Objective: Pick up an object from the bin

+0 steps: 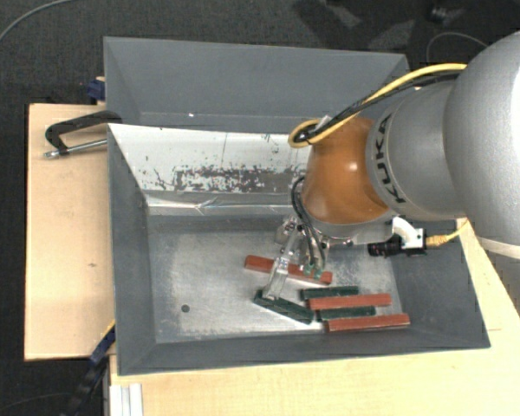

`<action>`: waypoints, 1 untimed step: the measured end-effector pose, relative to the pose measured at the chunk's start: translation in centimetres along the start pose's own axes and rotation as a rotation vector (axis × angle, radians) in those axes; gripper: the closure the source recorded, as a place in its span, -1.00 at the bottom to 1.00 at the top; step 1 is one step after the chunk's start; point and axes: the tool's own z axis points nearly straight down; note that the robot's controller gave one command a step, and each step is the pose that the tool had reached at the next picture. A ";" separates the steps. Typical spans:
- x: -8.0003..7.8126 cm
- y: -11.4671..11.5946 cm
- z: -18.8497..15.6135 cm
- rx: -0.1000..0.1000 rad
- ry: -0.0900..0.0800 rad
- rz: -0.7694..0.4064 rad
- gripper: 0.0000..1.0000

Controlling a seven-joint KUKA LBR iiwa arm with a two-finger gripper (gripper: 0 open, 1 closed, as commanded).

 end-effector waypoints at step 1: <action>0.0 0.0 0.0 -0.001 -0.001 0.000 1.00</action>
Offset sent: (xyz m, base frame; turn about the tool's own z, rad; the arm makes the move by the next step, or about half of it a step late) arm 0.0000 0.0000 0.0000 0.0000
